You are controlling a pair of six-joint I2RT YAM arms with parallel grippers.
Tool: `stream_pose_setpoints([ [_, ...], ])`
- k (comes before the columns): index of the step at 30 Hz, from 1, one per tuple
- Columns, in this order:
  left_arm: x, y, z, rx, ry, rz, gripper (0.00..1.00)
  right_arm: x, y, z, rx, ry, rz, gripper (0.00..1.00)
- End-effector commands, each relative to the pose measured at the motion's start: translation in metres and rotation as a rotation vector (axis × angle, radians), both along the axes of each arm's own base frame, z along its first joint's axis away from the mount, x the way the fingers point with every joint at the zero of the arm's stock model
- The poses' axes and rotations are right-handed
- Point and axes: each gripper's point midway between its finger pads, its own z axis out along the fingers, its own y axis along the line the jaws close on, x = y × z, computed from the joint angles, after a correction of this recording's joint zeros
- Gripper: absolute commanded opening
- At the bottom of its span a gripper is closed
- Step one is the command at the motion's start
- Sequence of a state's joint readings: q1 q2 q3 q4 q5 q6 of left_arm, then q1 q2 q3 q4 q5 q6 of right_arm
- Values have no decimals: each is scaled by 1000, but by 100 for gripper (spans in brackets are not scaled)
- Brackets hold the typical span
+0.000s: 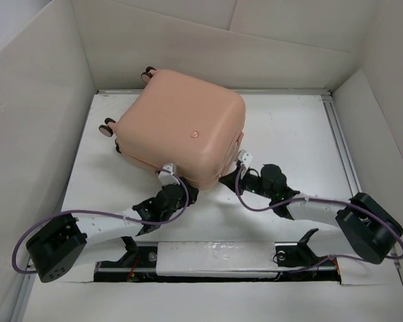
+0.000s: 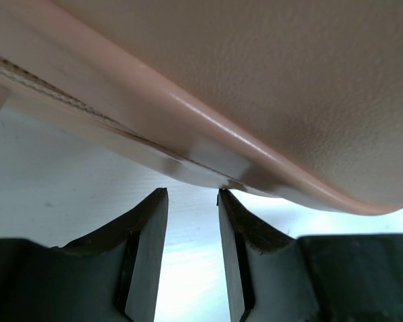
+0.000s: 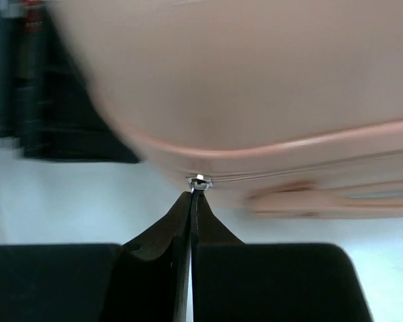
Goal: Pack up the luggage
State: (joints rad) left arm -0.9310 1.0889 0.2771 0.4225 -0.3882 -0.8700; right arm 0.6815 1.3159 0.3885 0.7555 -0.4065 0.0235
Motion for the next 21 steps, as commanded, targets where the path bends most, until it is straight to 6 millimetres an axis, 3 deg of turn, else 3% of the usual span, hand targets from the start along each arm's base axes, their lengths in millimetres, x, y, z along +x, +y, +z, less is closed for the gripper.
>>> stream_pose_setpoints([
  [1, 47, -1, 61, -119, -155, 109, 31, -71, 38, 3, 37, 79, 200, 0],
  [3, 51, -2, 61, -99, -158, 99, 31, -78, 45, 4, 41, 91, 195, 0],
  [4, 53, -5, 68, -111, -168, 100, 31, -92, 55, 4, 45, 117, 219, 0],
  [7, 57, -11, 71, -112, -164, 90, 31, -102, 78, 7, 34, 151, 225, 0],
  [8, 57, -14, 68, -106, -163, 77, 31, -117, 88, 8, 25, 151, 257, 0],
  [9, 57, -14, 64, -97, -156, 76, 31, -117, 99, 19, 47, 144, 249, 0],
  [10, 57, -17, 69, -108, -159, 67, 31, -120, 104, 11, 22, 156, 247, 0],
  [12, 58, -17, 69, -111, -156, 63, 31, -129, 117, 17, 36, 171, 265, 0],
  [15, 57, -15, 70, -142, -154, 35, 31, -136, 126, 18, 50, 190, 283, 0],
  [16, 61, -11, 79, -168, -171, 42, 31, -138, 132, 22, 61, 182, 287, 0],
  [19, 58, -2, 74, -164, -154, 21, 33, -143, 140, 28, 94, 185, 295, 0],
  [21, 52, 3, 79, -166, -169, 18, 42, -145, 142, 27, 105, 210, 282, 0],
])
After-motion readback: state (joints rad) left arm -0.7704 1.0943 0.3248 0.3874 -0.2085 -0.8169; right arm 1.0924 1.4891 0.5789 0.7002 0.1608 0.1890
